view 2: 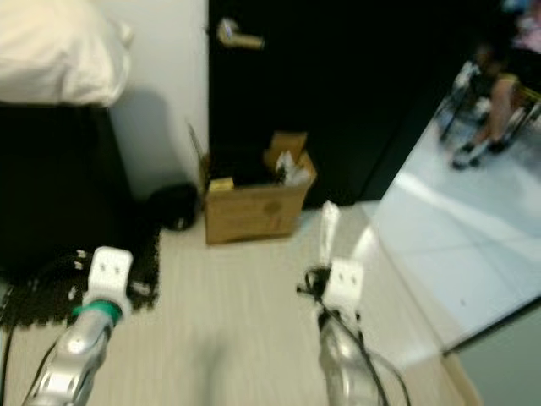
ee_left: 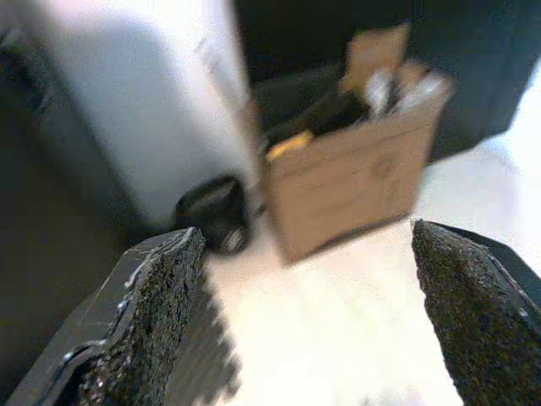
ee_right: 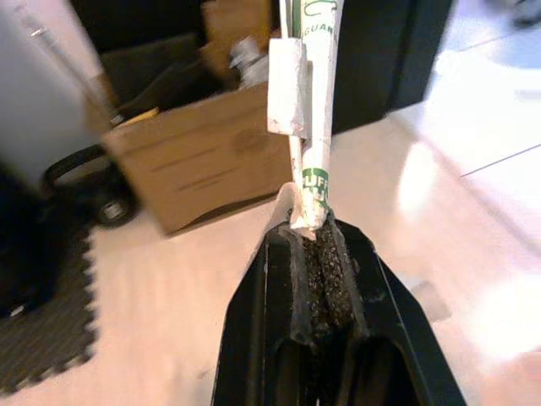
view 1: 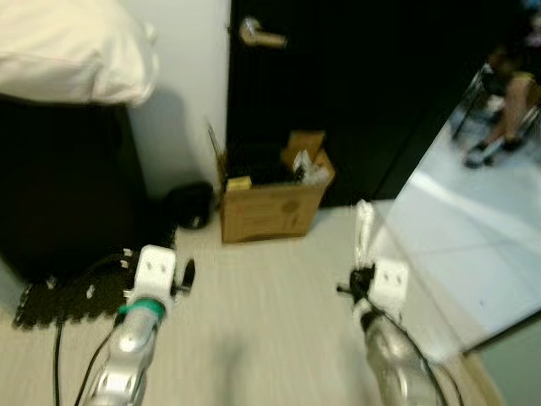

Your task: Clean up the room

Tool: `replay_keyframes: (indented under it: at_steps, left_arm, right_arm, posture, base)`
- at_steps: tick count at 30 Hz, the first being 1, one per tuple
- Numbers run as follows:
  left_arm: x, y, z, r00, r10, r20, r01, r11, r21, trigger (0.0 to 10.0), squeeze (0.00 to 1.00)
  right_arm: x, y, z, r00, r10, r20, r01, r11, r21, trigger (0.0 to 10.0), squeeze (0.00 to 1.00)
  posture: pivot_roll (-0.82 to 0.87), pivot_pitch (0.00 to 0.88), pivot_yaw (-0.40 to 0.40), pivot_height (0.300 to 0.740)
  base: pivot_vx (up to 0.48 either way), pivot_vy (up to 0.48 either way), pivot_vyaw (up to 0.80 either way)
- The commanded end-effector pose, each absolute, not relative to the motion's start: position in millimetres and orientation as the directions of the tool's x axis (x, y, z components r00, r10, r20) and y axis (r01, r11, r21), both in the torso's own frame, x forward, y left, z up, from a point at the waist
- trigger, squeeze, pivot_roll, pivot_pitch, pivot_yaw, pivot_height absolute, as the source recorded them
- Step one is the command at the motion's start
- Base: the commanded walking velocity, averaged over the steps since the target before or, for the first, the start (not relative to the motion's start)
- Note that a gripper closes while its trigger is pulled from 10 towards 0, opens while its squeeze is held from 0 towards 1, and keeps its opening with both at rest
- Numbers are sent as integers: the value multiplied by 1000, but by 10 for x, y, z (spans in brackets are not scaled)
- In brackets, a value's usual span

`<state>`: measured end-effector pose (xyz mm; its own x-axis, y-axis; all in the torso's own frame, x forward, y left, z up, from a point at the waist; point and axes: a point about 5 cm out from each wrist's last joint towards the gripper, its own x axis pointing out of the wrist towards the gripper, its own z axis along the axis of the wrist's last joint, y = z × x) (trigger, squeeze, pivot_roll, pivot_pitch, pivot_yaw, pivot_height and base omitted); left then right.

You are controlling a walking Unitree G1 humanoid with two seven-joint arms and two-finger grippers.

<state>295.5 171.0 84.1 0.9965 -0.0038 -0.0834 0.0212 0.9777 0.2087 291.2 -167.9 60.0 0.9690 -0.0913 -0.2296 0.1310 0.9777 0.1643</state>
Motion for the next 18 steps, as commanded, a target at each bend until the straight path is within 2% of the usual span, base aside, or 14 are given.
replay_keyframes:
  at_steps: [1,11,15,16,18]
  left_arm:
    - [2919,1766,795,995,14,-101,6,981,196,10000,0]
    - [2931,1694,795,994,18,-105,4,978,206,10000,0]
    - [2929,1685,822,995,10,-104,12,977,211,10000,0]
    - [2924,1702,834,994,-1,-110,25,976,216,10000,0]
    - [2919,1726,848,993,-12,-115,37,975,218,10000,0]
  right_arm:
    - [2876,-1650,552,966,-85,-245,129,977,168,10000,0]
    - [2928,-1680,567,968,-49,-246,82,989,124,10000,0]
    - [2955,-1680,568,969,-45,-243,75,990,118,10000,0]
    - [2961,-1670,550,969,-54,-241,84,989,119,10000,0]
    - [2955,-1663,511,966,-70,-248,107,985,137,10000,0]
  posture:
    - [100,0,-17,740]
    - [125,0,-77,740]
    - [152,0,-66,740]
    - [177,0,-19,740]
    - [177,0,-19,740]
  base:
    - [0,0,-800]
    - [0,0,-800]
    - [0,0,-800]
    - [0,0,-800]
    - [0,0,-800]
